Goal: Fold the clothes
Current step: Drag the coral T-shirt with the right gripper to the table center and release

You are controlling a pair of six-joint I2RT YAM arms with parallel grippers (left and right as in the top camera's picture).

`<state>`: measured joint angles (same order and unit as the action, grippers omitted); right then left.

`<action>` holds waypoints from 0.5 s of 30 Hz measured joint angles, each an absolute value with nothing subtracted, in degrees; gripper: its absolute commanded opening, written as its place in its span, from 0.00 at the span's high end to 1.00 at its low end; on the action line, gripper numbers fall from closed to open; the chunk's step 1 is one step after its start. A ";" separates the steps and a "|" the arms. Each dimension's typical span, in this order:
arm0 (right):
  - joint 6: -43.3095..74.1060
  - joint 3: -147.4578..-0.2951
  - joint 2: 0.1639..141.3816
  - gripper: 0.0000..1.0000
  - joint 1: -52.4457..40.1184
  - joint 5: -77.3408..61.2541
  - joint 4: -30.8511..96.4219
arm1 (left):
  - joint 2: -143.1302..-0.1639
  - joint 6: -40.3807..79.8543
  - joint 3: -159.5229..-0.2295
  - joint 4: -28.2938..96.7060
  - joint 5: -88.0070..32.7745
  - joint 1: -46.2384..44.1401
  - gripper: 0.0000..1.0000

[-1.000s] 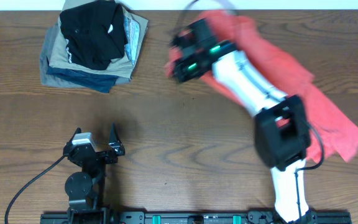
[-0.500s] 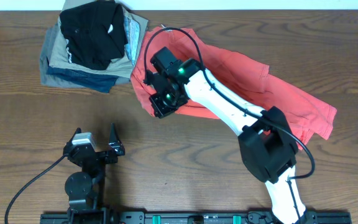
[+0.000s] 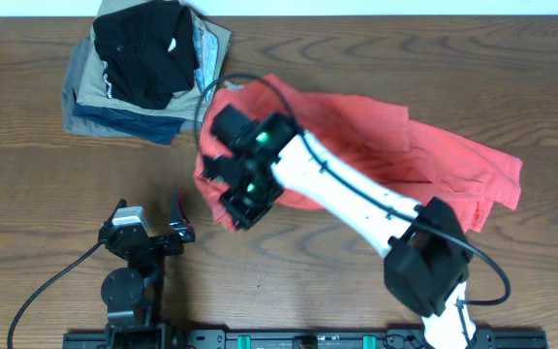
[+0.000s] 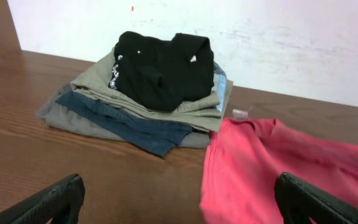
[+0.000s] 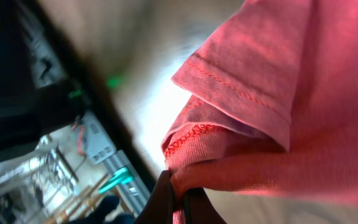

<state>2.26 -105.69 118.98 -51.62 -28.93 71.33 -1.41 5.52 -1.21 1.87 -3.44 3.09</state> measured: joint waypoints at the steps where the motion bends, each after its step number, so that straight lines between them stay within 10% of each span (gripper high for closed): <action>1: 2.28 -105.69 118.98 0.99 -52.71 -29.10 71.37 | -1.41 5.52 -1.21 1.87 -3.44 3.09 0.02; 15: 4.05 -106.10 118.30 0.99 -59.44 -26.22 74.81 | -1.48 4.14 -1.21 1.96 -3.40 3.14 0.02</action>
